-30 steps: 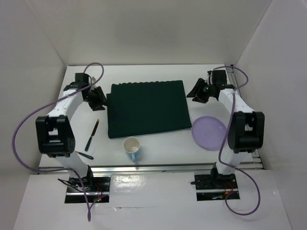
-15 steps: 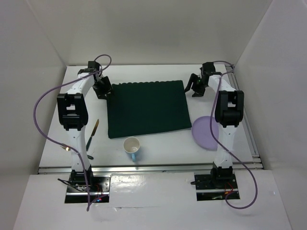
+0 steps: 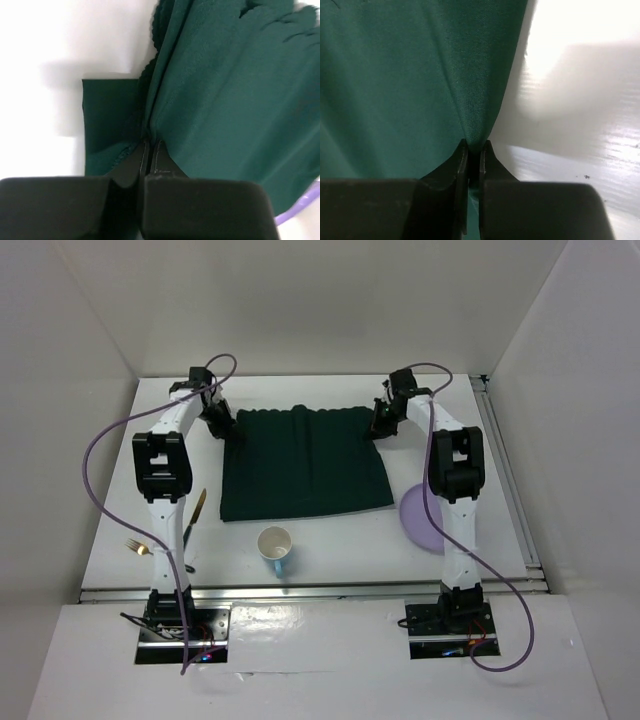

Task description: Set the dinner table for one person

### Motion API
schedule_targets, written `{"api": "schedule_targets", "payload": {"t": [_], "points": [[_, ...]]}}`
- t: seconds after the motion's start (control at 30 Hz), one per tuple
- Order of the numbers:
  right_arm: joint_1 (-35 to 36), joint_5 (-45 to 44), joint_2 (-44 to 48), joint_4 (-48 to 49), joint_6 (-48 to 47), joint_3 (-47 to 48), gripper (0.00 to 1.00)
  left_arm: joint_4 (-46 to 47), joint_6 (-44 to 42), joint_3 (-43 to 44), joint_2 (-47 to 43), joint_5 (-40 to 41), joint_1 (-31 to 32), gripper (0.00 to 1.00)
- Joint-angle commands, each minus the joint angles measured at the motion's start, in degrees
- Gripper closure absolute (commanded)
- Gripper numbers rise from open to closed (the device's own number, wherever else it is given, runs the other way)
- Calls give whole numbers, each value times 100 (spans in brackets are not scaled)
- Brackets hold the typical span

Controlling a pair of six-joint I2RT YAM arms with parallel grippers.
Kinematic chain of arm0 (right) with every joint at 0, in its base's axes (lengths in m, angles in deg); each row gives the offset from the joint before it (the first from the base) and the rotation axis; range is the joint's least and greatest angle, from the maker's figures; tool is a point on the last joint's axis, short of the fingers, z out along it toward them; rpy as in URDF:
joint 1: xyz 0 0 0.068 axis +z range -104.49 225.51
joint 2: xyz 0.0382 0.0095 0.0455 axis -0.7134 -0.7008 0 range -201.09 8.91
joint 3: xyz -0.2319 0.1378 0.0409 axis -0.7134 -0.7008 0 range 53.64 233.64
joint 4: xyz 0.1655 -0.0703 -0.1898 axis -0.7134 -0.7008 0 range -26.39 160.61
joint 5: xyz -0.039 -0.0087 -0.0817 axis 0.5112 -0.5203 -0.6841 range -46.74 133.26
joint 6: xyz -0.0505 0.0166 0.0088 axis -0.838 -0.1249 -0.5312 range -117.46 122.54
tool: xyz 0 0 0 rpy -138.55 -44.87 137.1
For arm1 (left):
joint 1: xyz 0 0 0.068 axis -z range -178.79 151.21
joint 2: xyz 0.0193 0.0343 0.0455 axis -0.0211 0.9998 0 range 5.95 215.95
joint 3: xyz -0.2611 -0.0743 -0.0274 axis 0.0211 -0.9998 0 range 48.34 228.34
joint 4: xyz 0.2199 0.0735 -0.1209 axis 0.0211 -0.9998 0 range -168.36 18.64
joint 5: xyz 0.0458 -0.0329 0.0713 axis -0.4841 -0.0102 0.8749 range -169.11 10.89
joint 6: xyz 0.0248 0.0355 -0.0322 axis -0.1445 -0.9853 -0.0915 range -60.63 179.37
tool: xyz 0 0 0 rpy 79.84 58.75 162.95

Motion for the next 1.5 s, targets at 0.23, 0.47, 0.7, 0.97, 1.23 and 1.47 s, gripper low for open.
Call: {"api": "schedule_targets", "payload": {"t": [0.23,0.47,0.7,0.97,1.23,1.47], "points": [[-329,548,-495,-275,255,1757,100,490,-46,1714,458,-542,53,100],[-329,618,-293,-38,255,1309,100,352,-152,668,-394,-225,-220,100],[-329,820,-618,-196,255,1651,30,-81,-48,615,-536,204,-509,100],[-329,355,-5,-327,185,1037,5,-694,15,958,-281,231,-668,34],[-127,186,1340,5,123,-526,26,-38,-318,-1369,-2265,557,-440,47],[629,178,1975,436,236,-2126,83,428,66,-3645,-3302,608,228,100]]}}
